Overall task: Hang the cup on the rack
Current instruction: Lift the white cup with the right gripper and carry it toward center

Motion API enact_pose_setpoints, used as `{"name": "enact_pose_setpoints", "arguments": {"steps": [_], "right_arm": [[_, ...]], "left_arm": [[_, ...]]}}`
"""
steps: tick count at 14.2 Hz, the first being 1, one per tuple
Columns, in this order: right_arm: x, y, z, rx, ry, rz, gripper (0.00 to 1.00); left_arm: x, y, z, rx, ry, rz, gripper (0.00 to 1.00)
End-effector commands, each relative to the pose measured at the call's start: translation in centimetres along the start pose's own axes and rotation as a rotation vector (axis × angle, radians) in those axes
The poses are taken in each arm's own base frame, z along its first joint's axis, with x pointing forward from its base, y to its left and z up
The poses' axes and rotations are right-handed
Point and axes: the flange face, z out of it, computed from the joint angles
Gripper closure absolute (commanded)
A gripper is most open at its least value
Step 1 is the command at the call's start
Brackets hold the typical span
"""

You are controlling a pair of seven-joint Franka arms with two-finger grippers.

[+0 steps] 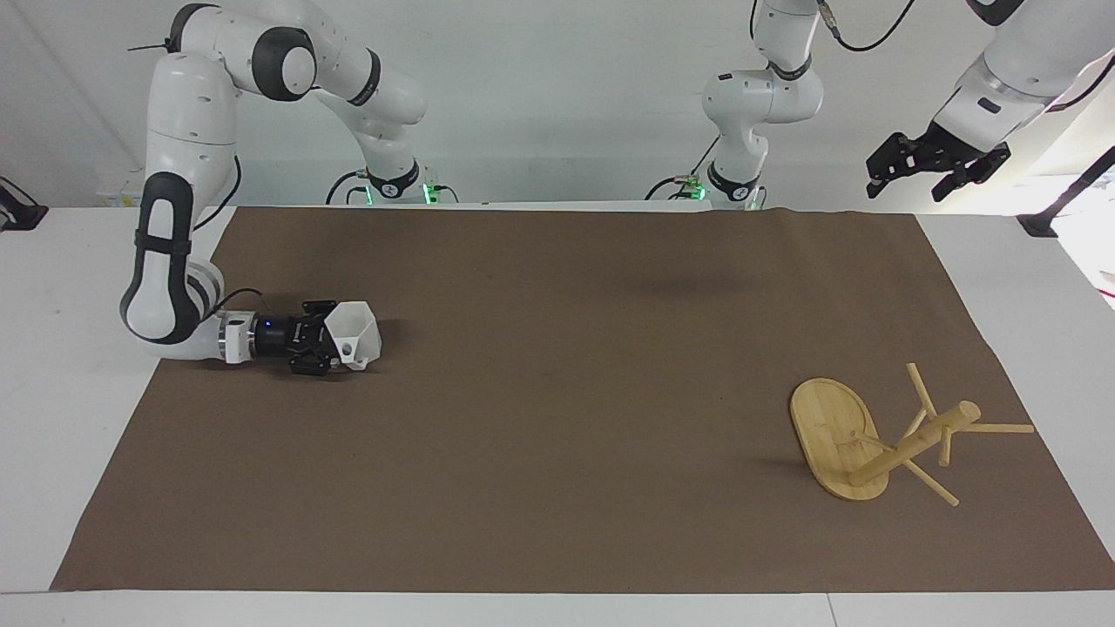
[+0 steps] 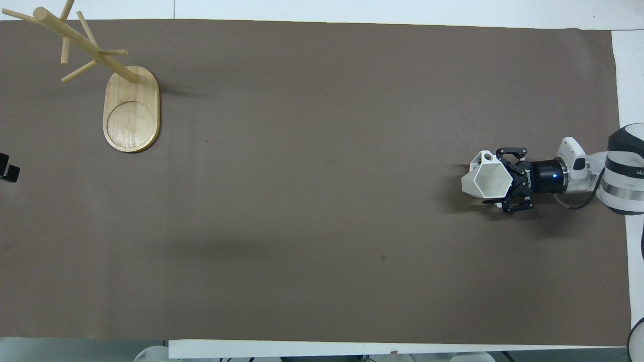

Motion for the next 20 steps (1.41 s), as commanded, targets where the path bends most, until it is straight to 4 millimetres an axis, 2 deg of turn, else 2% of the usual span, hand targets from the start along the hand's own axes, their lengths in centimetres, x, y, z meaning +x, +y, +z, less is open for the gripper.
{"name": "enact_pose_setpoints", "arguments": {"steps": [1,4,5,6,7,9,10,11,12,14,17,20], "right_arm": [[0.7,-0.3,0.3,-0.027,-0.005,-0.045,0.00],[0.6,-0.1,0.9,-0.019,-0.014,-0.047,0.00],[0.6,-0.1,0.9,-0.020,-0.017,-0.044,0.03],[0.6,-0.1,0.9,-0.021,-0.018,-0.044,0.10],[0.6,-0.1,0.9,-0.022,-0.020,-0.044,0.28],[0.7,0.2,1.2,-0.014,-0.021,-0.042,0.46],[1.1,0.5,2.0,0.000,-0.019,-0.041,0.50],[2.3,1.2,2.2,-0.009,-0.014,-0.064,0.51],[4.4,2.4,3.4,-0.009,-0.011,-0.102,0.54],[7.3,4.2,6.6,-0.004,0.016,-0.051,0.55],[11.8,7.4,14.7,0.002,0.009,-0.019,0.55],[15.1,9.5,23.2,-0.053,0.011,0.030,0.55]], "left_arm": [[-0.7,0.5,0.4,-0.006,-0.009,-0.007,0.00],[-0.6,0.5,0.4,-0.005,-0.004,-0.007,0.00],[-0.6,0.5,0.4,-0.004,-0.003,-0.007,0.00],[-0.6,0.5,0.4,-0.004,-0.003,-0.007,0.00],[-0.6,0.5,0.4,-0.003,-0.001,-0.007,0.00],[-0.6,0.5,0.4,-0.003,-0.001,-0.006,0.00],[-0.5,0.7,0.3,-0.002,0.002,-0.004,0.00],[-0.4,0.7,0.3,-0.001,0.011,-0.007,0.00],[-0.2,0.7,0.2,0.000,0.023,-0.023,0.00],[0.2,1.4,0.2,0.002,0.050,-0.044,0.00],[0.8,3.0,0.2,0.007,0.084,-0.052,0.00],[3.0,10.9,2.7,0.002,0.152,-0.142,0.00]]}}
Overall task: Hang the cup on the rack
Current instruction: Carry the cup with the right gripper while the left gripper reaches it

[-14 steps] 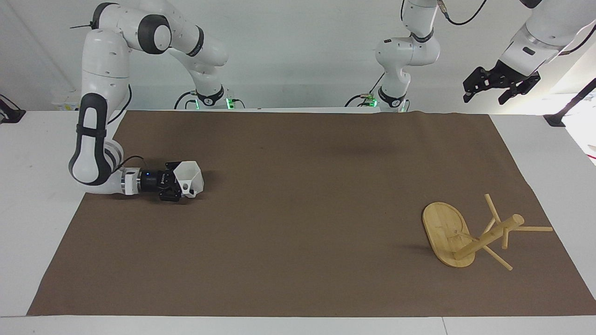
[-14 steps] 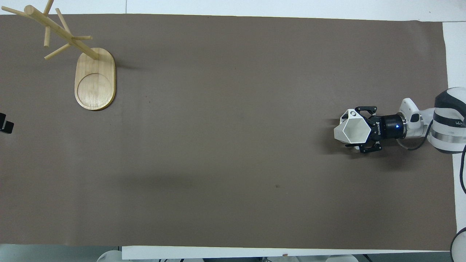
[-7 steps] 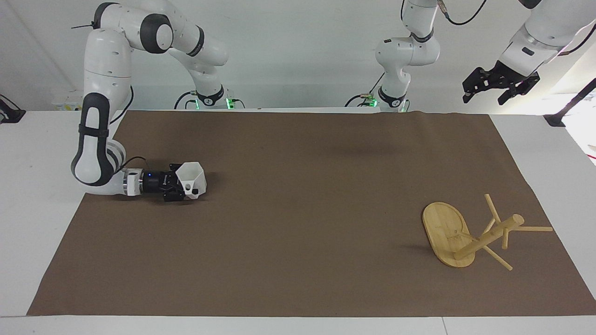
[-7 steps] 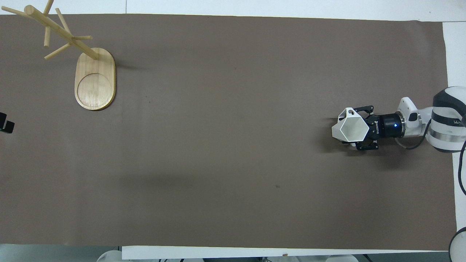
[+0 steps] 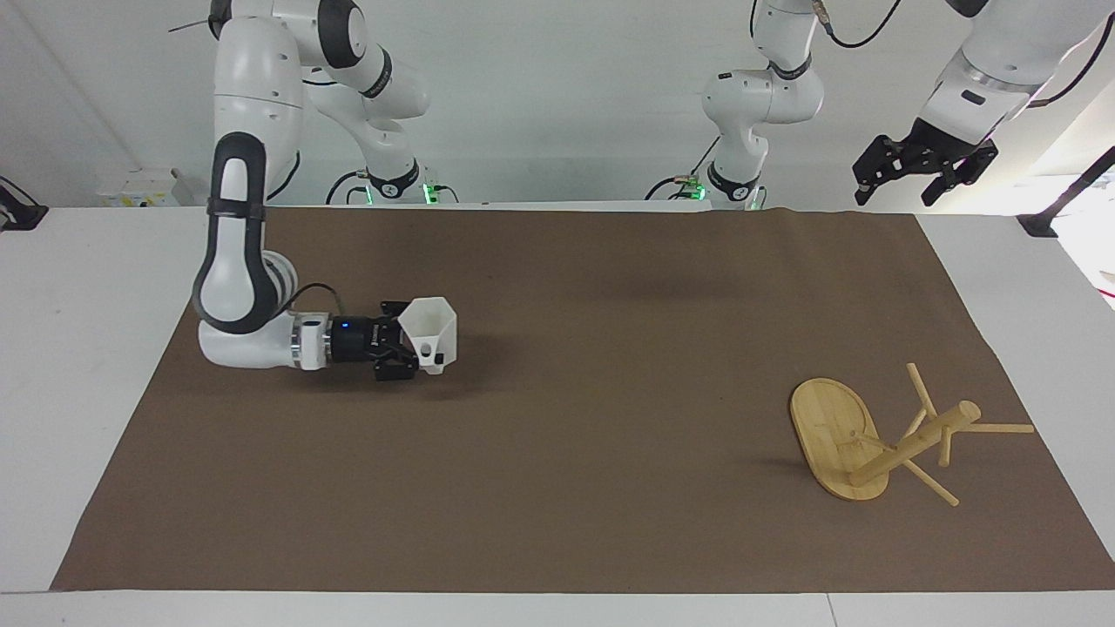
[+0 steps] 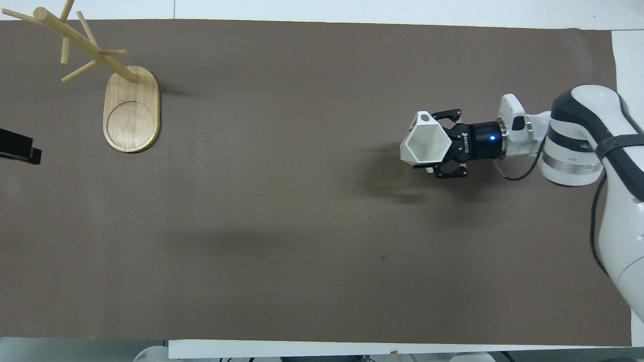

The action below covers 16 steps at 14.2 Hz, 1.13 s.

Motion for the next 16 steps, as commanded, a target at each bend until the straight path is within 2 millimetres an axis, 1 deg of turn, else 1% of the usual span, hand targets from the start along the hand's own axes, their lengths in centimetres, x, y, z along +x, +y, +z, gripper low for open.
{"name": "enact_pose_setpoints", "arguments": {"steps": [1,2,3,4,5,6,7,8,9,10,11,12,13,14,15,16], "right_arm": [[1.6,0.2,5.5,-0.055,0.011,0.044,0.55],[1.9,0.1,7.5,-0.052,0.007,0.043,0.55],[2.1,-0.1,8.6,-0.041,0.004,0.045,0.55],[2.4,-0.3,9.7,-0.033,0.010,0.050,0.55],[2.6,-0.5,10.5,-0.029,0.011,0.049,0.55],[2.7,-0.6,11.0,-0.022,0.012,0.050,0.55],[2.8,-0.7,11.5,-0.020,0.010,0.057,0.55],[3.0,-0.9,12.5,-0.012,0.012,0.059,0.55],[3.0,-0.8,12.7,-0.025,0.016,0.061,0.55],[3.1,-0.9,13.3,-0.031,0.017,0.063,0.55],[3.3,-1.1,14.0,-0.030,0.021,0.063,0.55],[3.4,-1.2,14.4,-0.026,0.020,0.063,0.55],[3.4,-1.3,14.9,-0.020,0.019,0.063,0.55],[3.3,-1.4,15.2,-0.022,0.006,0.063,0.55],[3.3,-1.3,15.1,-0.030,0.000,0.062,0.55],[3.6,-1.1,15.0,-0.038,-0.004,0.057,0.55]], "left_arm": [[0.1,7.7,2.8,-0.013,0.052,-0.101,0.00],[0.1,9.9,3.3,-0.024,0.077,-0.135,0.00],[-0.2,12.1,3.7,-0.037,0.094,-0.168,0.00],[-0.2,15.0,4.9,-0.041,0.089,-0.228,0.00],[-0.5,17.9,5.7,-0.046,0.089,-0.283,0.00],[-0.5,20.4,6.8,-0.051,0.095,-0.329,0.00],[-0.4,22.3,7.5,-0.057,0.103,-0.355,0.00],[-0.5,24.4,8.4,-0.055,0.098,-0.376,0.00],[0.1,26.6,9.7,-0.048,0.087,-0.408,0.00],[0.4,28.8,10.0,-0.054,0.088,-0.432,0.00],[0.6,30.2,10.4,-0.057,0.086,-0.457,0.00],[0.3,31.9,11.3,-0.053,0.078,-0.476,0.00],[0.2,33.1,12.2,-0.049,0.067,-0.504,0.00],[0.1,33.7,12.7,-0.047,0.065,-0.519,0.00],[-0.5,35.0,12.8,-0.059,0.075,-0.502,0.00],[-0.5,35.2,12.8,-0.068,0.083,-0.500,0.02]]}}
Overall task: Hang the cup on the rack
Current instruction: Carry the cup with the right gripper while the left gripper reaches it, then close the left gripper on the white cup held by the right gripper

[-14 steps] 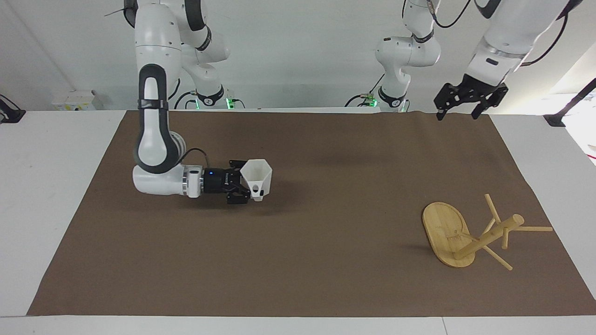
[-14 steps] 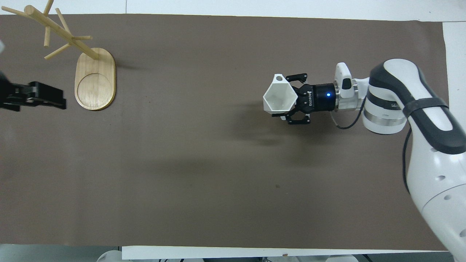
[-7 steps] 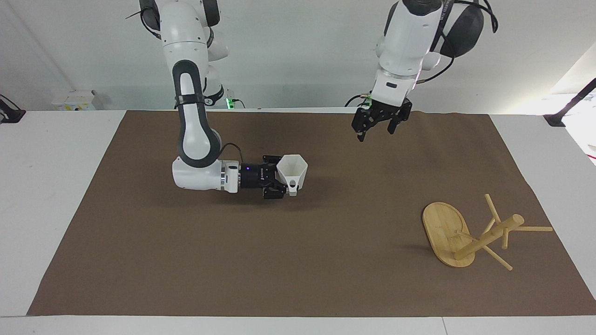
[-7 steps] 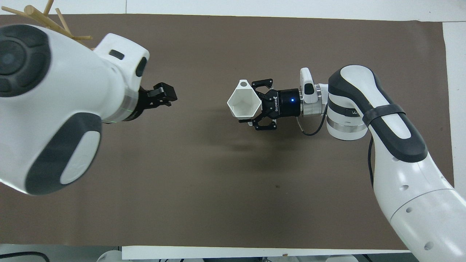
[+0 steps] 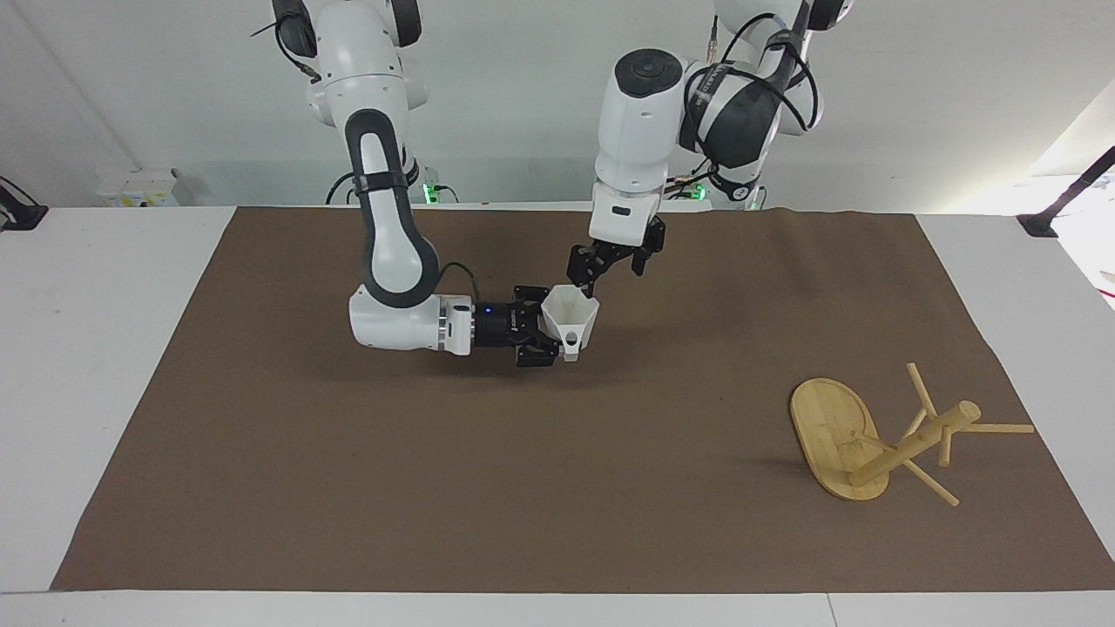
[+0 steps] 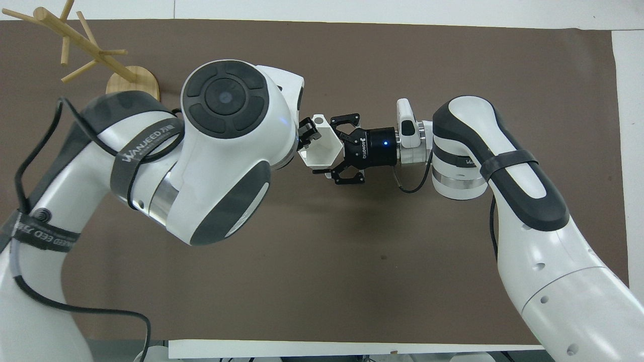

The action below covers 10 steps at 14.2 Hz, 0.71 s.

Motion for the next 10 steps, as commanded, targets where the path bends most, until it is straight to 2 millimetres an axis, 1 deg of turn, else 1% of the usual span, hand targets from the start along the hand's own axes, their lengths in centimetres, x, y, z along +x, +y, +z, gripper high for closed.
{"name": "enact_pose_setpoints", "arguments": {"steps": [1,2,3,5,7,8,9,10], "right_arm": [[0.6,0.3,-0.6,-0.045,-0.008,0.011,0.55],[0.5,0.4,-0.6,-0.052,-0.017,0.009,0.55],[0.5,0.4,-0.5,-0.059,-0.017,0.011,0.55],[0.4,0.5,-0.5,-0.068,-0.024,0.013,0.55],[0.5,0.2,0.0,-0.059,-0.024,0.011,0.55],[0.5,0.2,0.1,-0.057,-0.023,0.011,0.55],[0.4,0.3,0.0,-0.062,-0.027,0.011,0.55],[0.4,0.3,0.1,-0.066,-0.031,0.011,0.55]], "left_arm": [[-0.3,0.8,-0.1,-0.017,0.018,-0.014,0.08],[-0.4,0.8,0.7,-0.007,0.014,-0.012,0.14],[-0.4,0.8,0.9,-0.014,0.017,-0.012,0.18],[-0.5,0.8,1.6,-0.020,0.019,-0.009,0.22],[-0.2,1.2,2.1,-0.041,0.028,-0.010,0.22],[0.1,1.6,3.5,-0.033,0.025,-0.013,0.23],[0.1,1.8,4.0,-0.029,0.025,-0.012,0.34],[0.3,1.8,4.2,-0.030,0.026,-0.012,0.73]]}}
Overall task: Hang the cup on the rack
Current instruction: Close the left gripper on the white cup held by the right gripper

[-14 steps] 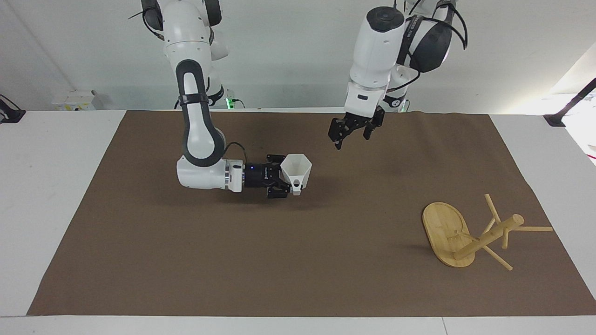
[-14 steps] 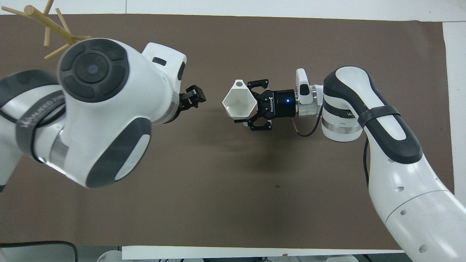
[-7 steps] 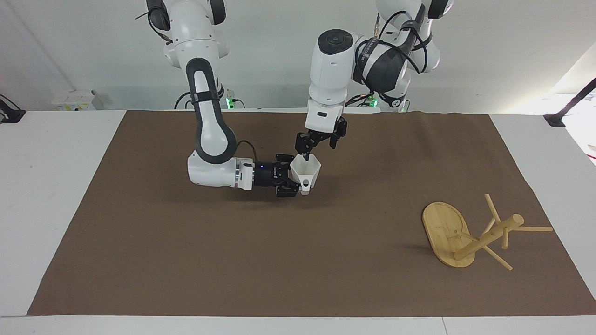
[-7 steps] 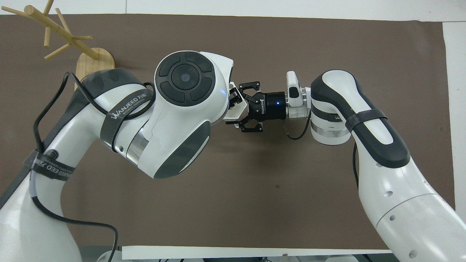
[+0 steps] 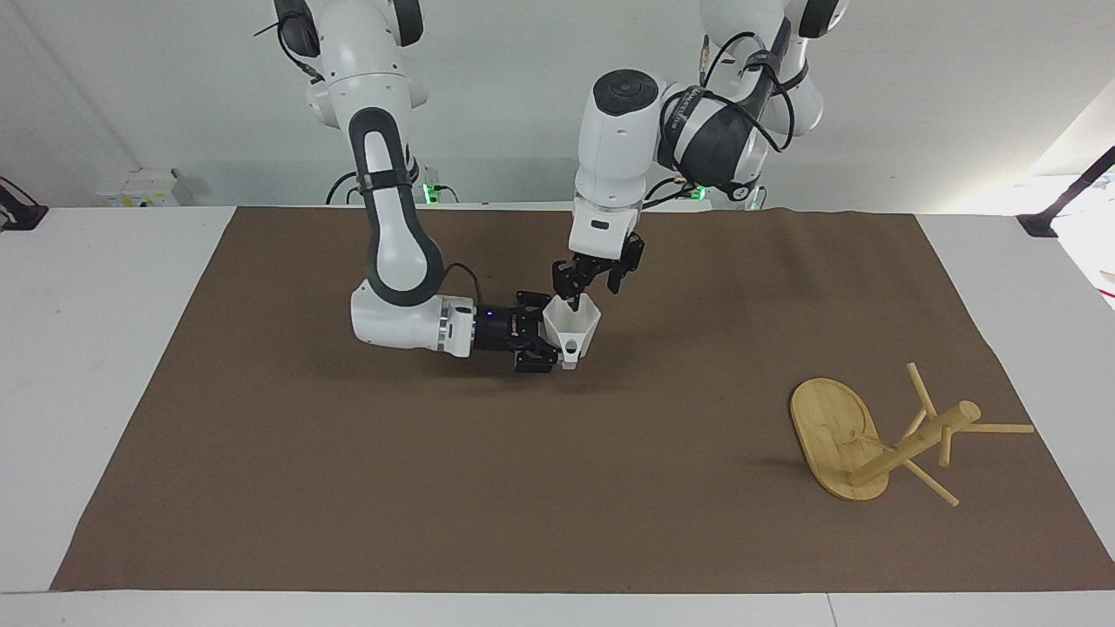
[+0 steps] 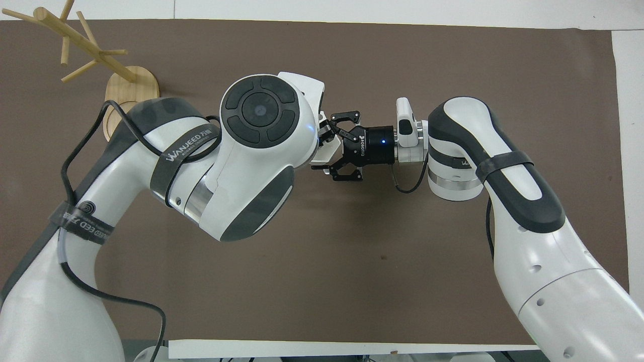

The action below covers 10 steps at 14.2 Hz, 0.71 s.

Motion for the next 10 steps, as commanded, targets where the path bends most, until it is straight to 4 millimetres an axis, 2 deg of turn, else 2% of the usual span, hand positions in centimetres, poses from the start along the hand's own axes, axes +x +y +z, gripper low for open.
{"name": "enact_pose_setpoints", "arguments": {"steps": [1,7,8,9,10], "right_arm": [[0.56,-0.06,-0.01,-0.027,0.004,0.015,0.55],[0.56,0.11,-0.11,-0.046,0.009,0.021,0.54],[0.60,0.17,-0.13,-0.055,0.015,0.023,0.43],[0.53,0.14,-0.15,-0.056,0.014,0.026,0.00],[0.43,0.14,-0.24,-0.058,0.012,0.026,0.01]], "left_arm": [[0.41,0.39,1.13,-0.007,0.017,-0.006,0.98],[0.75,-0.08,1.27,0.021,0.008,-0.017,1.00],[0.82,-0.14,1.23,0.024,0.008,-0.019,1.00],[0.88,-0.22,1.27,0.029,0.006,-0.023,1.00],[0.86,-0.28,1.32,0.036,0.008,-0.025,1.00]]}}
